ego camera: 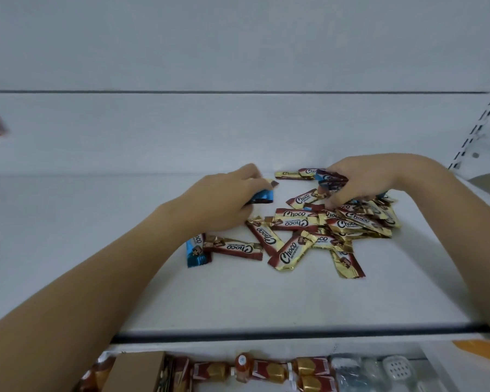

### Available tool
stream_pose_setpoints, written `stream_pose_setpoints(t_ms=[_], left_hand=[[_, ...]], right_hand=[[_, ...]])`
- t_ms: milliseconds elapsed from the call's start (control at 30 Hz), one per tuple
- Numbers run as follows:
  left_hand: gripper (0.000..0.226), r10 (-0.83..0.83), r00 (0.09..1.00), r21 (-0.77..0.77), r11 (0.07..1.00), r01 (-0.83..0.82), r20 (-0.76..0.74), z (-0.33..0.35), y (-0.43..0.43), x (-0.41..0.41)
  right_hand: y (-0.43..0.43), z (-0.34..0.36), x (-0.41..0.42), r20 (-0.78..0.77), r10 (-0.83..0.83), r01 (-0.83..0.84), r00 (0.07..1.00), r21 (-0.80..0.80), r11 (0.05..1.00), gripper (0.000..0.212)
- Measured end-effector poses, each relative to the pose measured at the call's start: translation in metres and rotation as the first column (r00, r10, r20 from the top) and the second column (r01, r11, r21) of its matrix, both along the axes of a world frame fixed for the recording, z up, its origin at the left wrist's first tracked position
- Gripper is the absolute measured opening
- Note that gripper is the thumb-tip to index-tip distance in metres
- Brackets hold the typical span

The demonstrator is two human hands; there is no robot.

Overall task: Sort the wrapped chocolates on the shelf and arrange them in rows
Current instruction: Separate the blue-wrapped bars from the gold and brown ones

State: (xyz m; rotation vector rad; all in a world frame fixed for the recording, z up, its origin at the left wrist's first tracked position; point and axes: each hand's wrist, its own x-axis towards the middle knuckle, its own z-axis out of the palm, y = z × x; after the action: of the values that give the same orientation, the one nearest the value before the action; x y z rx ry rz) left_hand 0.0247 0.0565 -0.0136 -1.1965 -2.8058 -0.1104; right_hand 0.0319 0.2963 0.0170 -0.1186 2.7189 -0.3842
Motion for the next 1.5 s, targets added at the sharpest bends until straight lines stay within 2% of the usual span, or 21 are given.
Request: stream_pose_setpoints(t_ms=[67, 133, 233, 333, 400, 500, 567, 767, 833, 900, 1067, 1300, 1433, 1500], left_hand=[[0.056, -0.179, 0.982, 0.083, 0.981, 0.174, 0.062, 0.002, 0.007, 0.008], [0.058, -0.261, 0.957, 0.056, 0.965, 0.256, 0.126, 0.002, 0.013, 0.015], [0.051, -0.238, 0.96, 0.004, 0.971, 0.24, 0.145, 0.004, 0.013, 0.014], [0.038, -0.152, 0.986, -0.015, 0.988, 0.153, 0.076, 0.007, 0.006, 0.006], [0.029, -0.105, 0.994, -0.044, 0.993, 0.105, 0.001, 0.006, 0.002, 0.001], [0.025, -0.083, 0.996, -0.031, 0.996, 0.082, -0.042, 0.003, 0.002, 0.002], [0.025, -0.101, 0.994, -0.004, 0.995, 0.101, -0.041, 0.002, 0.004, 0.004], [0.028, -0.037, 0.998, 0.022, 0.999, 0.038, -0.047, 0.005, 0.001, 0.0], [0.029, -0.013, 0.999, 0.023, 1.0, 0.015, -0.047, 0.006, -0.002, -0.001], [0.031, -0.016, 0.999, 0.024, 1.0, 0.017, -0.031, 0.005, -0.001, 0.0], [0.027, 0.035, 0.999, 0.062, 0.997, -0.035, -0.014, 0.003, -0.003, -0.006], [0.012, 0.203, 0.977, 0.21, 0.96, -0.186, -0.063, 0.002, -0.015, -0.028], [0.014, 0.135, 0.99, 0.253, 0.957, -0.143, 0.051, 0.01, 0.007, -0.019], [0.023, 0.071, 0.99, 0.16, 0.983, -0.09, 0.12, 0.015, 0.027, -0.016]], right_hand=[[-0.003, -0.003, -0.001, -0.057, 0.021, -0.02, 0.998, 0.029, 0.999, 0.023], [-0.008, -0.01, -0.005, -0.145, 0.03, -0.028, 0.989, 0.017, 0.999, 0.019], [-0.012, -0.021, -0.015, -0.273, 0.026, -0.035, 0.962, -0.027, 0.999, 0.02], [0.001, -0.011, -0.015, -0.364, -0.058, 0.021, 0.93, -0.105, 0.994, 0.02], [0.018, 0.001, -0.01, -0.319, -0.113, 0.098, 0.941, -0.064, 0.993, 0.022], [0.039, 0.006, -0.004, -0.073, -0.224, 0.228, 0.972, 0.043, 0.973, 0.032], [0.039, -0.001, -0.006, -0.037, -0.25, 0.251, 0.968, 0.041, 0.967, 0.036], [-0.001, -0.028, -0.016, -0.36, -0.162, 0.11, 0.919, -0.161, 0.981, 0.026], [-0.003, -0.02, -0.015, -0.443, -0.191, 0.092, 0.876, -0.235, 0.968, 0.026], [0.006, -0.006, -0.011, -0.476, -0.223, 0.125, 0.851, -0.229, 0.965, 0.026], [0.01, -0.007, 0.001, -0.241, -0.295, 0.294, 0.925, -0.041, 0.955, 0.051], [-0.002, -0.014, -0.008, -0.241, -0.308, 0.32, 0.92, 0.01, 0.947, 0.049], [0.004, -0.01, -0.006, -0.147, -0.302, 0.298, 0.942, -0.051, 0.953, 0.046], [0.007, -0.01, -0.006, -0.126, -0.311, 0.305, 0.942, -0.065, 0.95, 0.044]])
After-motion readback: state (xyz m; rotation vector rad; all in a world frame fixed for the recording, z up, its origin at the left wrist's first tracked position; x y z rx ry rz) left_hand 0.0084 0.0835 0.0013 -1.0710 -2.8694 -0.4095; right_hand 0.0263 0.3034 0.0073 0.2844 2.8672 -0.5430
